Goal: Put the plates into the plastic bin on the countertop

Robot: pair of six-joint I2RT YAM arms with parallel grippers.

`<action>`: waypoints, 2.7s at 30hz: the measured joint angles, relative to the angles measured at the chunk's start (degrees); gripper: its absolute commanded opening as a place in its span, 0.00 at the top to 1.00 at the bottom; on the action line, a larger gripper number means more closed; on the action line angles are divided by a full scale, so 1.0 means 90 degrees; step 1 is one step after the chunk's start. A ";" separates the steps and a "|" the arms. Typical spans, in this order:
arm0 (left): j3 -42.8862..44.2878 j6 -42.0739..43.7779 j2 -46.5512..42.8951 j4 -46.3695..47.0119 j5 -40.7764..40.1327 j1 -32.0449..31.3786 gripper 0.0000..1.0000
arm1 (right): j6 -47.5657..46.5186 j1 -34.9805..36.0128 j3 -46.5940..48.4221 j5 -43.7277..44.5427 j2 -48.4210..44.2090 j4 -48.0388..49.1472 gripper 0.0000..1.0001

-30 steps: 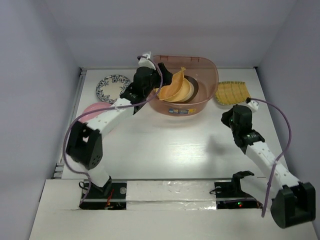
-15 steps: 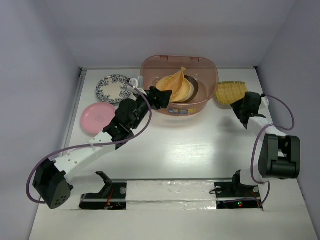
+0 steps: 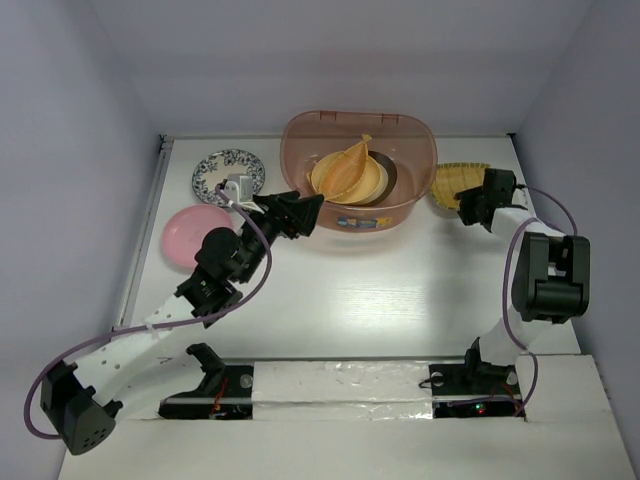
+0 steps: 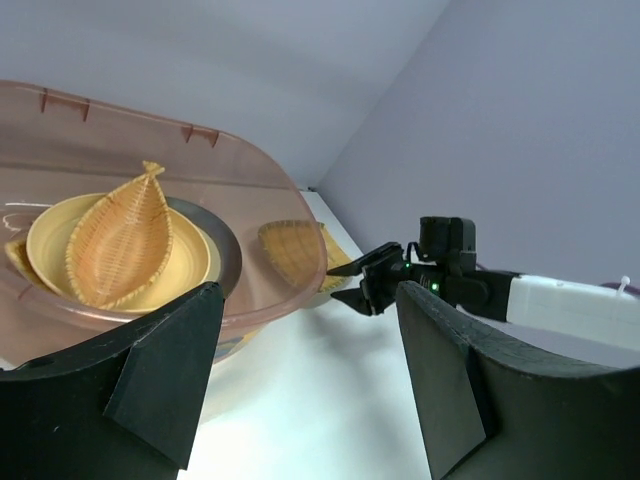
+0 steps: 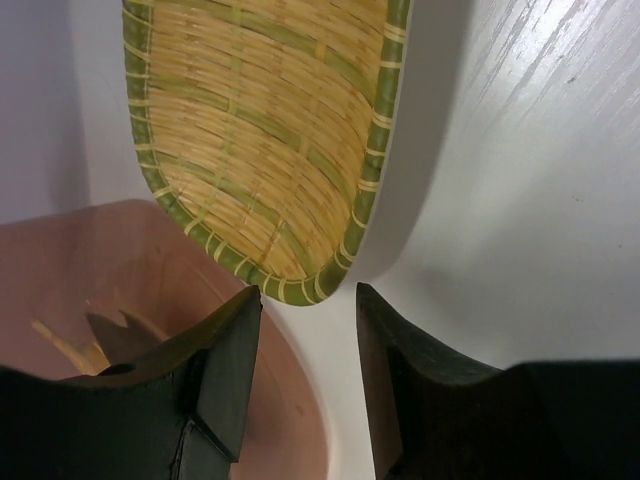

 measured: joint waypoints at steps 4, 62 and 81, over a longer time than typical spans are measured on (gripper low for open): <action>-0.0321 0.0002 -0.0306 -0.0066 -0.0083 0.0000 0.33 | 0.0134 0.0000 0.0488 0.0143 0.0228 -0.0651 0.74; -0.0605 -0.0381 0.1377 0.0146 0.0748 -0.0321 1.00 | -0.4495 0.1180 0.0911 0.0250 0.0214 -0.3762 1.00; 0.0954 -0.0452 0.4180 -0.0454 -0.0075 -0.1892 0.57 | -0.4012 0.1887 -0.2021 -0.1440 -0.4148 -0.2300 1.00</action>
